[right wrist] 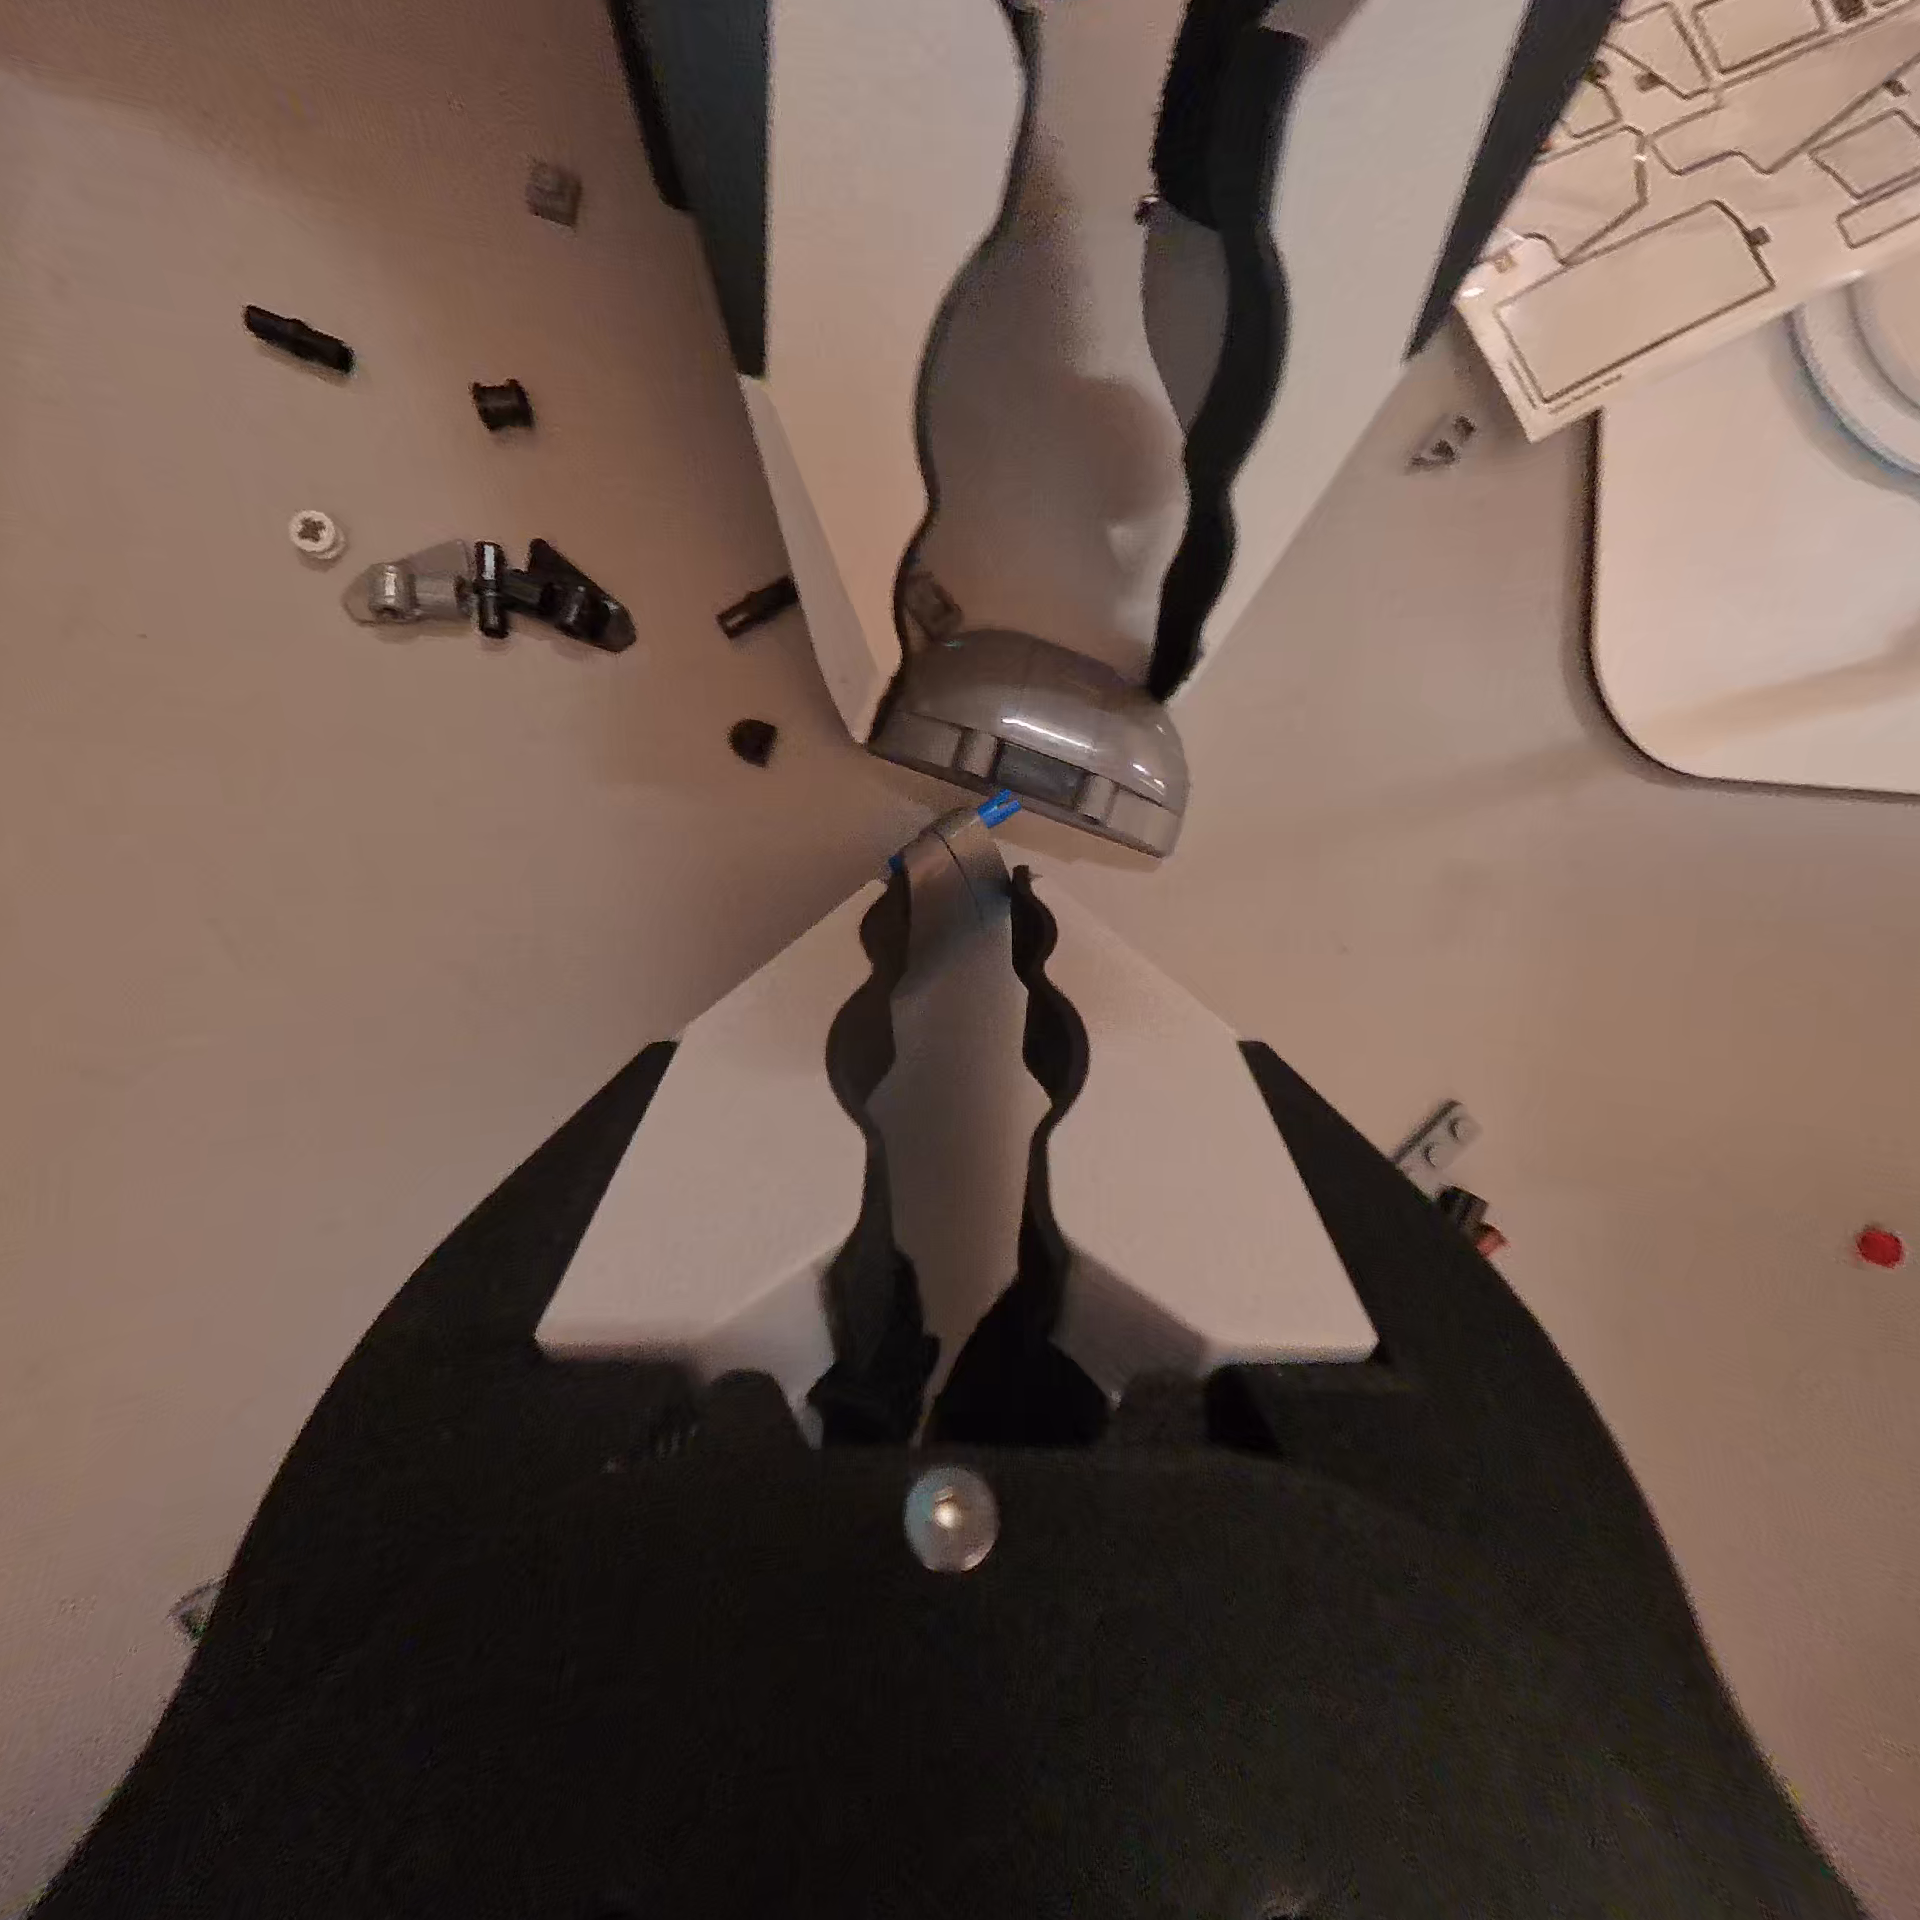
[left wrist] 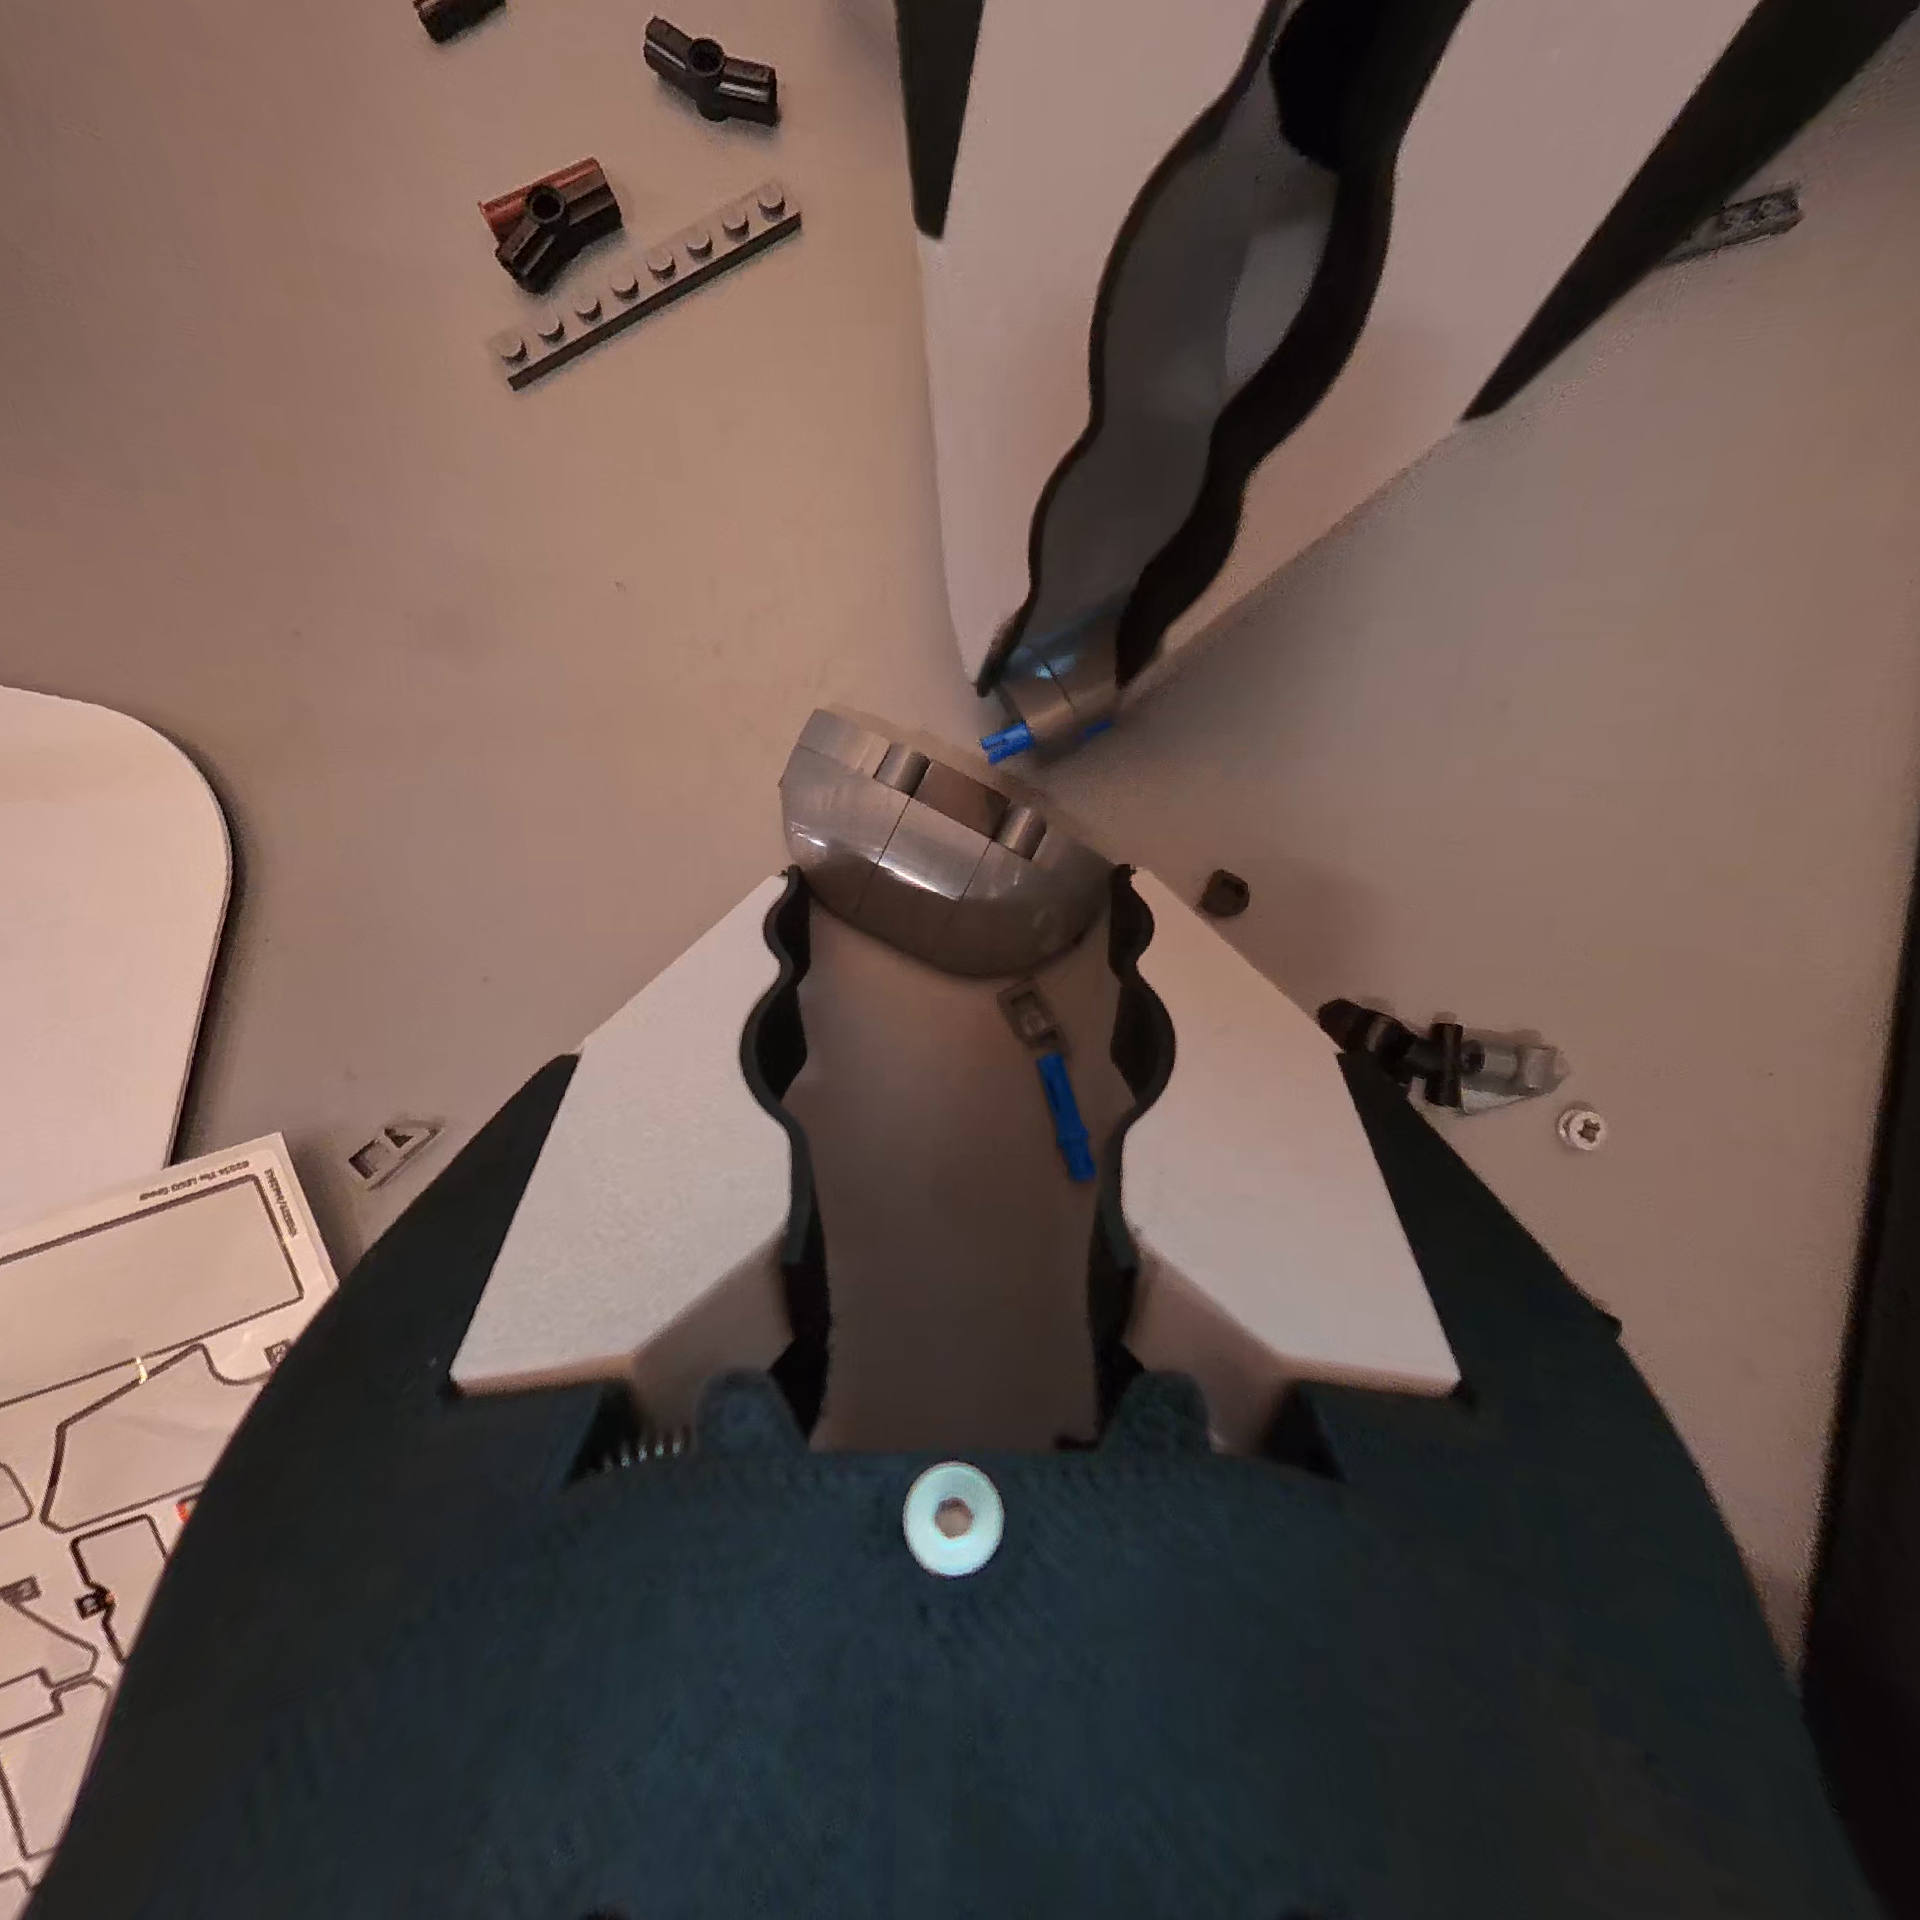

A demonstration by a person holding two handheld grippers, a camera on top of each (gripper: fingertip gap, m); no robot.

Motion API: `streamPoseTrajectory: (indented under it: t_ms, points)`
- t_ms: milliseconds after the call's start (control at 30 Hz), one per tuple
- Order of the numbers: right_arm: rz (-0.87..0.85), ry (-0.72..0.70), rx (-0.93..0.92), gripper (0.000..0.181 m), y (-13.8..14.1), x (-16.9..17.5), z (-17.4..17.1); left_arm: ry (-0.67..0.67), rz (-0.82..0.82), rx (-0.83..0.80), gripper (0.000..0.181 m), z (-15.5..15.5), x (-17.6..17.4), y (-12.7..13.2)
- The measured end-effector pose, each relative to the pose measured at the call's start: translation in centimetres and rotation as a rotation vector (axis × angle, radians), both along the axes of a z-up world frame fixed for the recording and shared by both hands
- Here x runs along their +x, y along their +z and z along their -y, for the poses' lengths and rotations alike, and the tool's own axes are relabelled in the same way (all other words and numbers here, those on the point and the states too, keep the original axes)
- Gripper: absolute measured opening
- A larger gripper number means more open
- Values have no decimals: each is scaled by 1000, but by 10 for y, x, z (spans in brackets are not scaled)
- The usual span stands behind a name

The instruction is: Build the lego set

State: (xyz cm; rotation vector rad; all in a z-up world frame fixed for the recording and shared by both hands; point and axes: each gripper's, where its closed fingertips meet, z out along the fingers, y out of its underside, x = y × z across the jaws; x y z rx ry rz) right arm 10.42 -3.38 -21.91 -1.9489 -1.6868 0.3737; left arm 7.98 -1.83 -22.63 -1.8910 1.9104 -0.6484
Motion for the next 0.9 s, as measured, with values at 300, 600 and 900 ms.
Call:
streamPoseTrajectory:
  t_ms: [300,600,900]
  points:
    - [61,-20,45,18,-4,9,-7,-60,11,10,56,8,3,0]
    - [86,-16,66,18,-4,8,-7,-28,-1,21,61,5,4,1]
    - [86,-22,63,18,-4,7,-6,98,-58,-12,64,5,9,0]
